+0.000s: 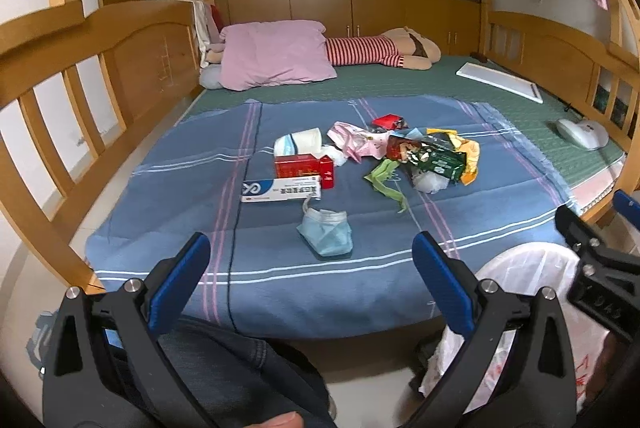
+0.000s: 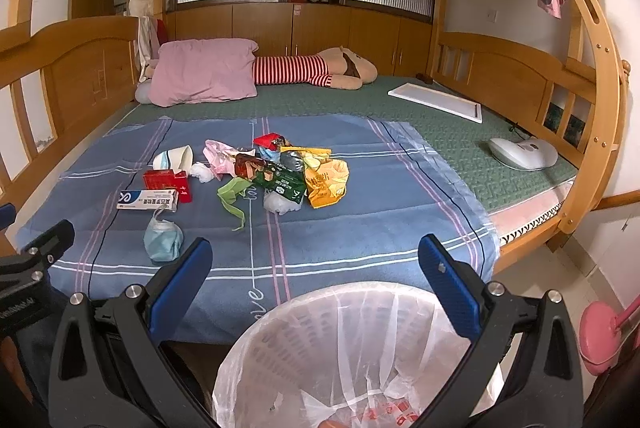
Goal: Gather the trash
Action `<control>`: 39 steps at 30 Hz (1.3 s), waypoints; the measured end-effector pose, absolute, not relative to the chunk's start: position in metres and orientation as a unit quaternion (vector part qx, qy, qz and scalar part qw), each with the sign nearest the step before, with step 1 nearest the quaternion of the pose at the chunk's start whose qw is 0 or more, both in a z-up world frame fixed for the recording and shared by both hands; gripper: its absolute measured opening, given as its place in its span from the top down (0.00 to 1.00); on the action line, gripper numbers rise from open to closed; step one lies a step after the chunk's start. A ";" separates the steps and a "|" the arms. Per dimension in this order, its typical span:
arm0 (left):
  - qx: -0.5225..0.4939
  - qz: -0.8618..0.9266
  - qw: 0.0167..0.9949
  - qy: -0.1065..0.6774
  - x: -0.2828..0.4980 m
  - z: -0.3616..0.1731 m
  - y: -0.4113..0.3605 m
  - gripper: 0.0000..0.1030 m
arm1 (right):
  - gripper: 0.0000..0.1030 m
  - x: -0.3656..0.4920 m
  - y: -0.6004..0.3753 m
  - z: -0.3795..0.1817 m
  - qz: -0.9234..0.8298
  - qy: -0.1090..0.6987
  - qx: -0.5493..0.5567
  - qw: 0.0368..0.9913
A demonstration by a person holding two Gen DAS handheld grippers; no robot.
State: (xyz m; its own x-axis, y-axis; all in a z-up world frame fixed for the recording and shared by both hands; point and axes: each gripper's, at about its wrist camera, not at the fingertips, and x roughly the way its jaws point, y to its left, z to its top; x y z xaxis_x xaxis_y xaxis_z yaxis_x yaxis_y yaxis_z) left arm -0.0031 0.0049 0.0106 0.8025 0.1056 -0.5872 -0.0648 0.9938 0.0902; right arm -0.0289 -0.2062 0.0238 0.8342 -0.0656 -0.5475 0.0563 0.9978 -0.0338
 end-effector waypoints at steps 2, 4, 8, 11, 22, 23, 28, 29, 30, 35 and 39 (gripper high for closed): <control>0.037 0.050 0.949 0.310 -0.004 0.012 0.005 0.03 | 0.02 -0.031 -0.207 0.029 -0.021 0.284 0.001 0.959; 0.034 0.051 0.949 0.308 -0.005 0.014 0.005 0.03 | 0.02 -0.033 -0.206 0.034 -0.019 0.275 -0.001 0.961; 0.036 0.052 0.952 0.298 -0.009 0.017 0.005 0.03 | 0.02 -0.036 -0.199 0.040 -0.027 0.255 -0.027 0.966; 0.034 0.053 0.953 0.297 -0.010 0.017 0.005 0.03 | 0.02 -0.035 -0.199 0.040 -0.025 0.255 -0.026 0.966; 0.031 0.055 0.953 0.298 -0.010 0.016 0.007 0.03 | 0.02 -0.033 -0.202 0.034 -0.027 0.264 -0.015 0.964; 0.030 0.055 0.953 0.297 -0.009 0.015 0.007 0.03 | 0.02 -0.034 -0.202 0.034 -0.028 0.264 -0.015 0.964; 0.030 0.056 0.952 0.299 -0.010 0.013 0.006 0.03 | 0.02 -0.034 -0.202 0.033 -0.027 0.264 -0.014 0.964; 0.030 0.056 0.952 0.300 -0.010 0.013 0.006 0.03 | 0.02 -0.034 -0.202 0.032 -0.027 0.264 -0.014 0.964; 0.030 0.056 0.952 0.301 -0.009 0.012 0.007 0.03 | 0.02 -0.035 -0.202 0.032 -0.027 0.263 -0.015 0.964; 0.030 0.056 0.952 0.300 -0.010 0.012 0.007 0.03 | 0.02 -0.035 -0.201 0.032 -0.028 0.263 -0.013 0.964; 0.030 0.056 0.952 0.300 -0.010 0.012 0.007 0.03 | 0.02 -0.035 -0.202 0.032 -0.028 0.264 -0.014 0.964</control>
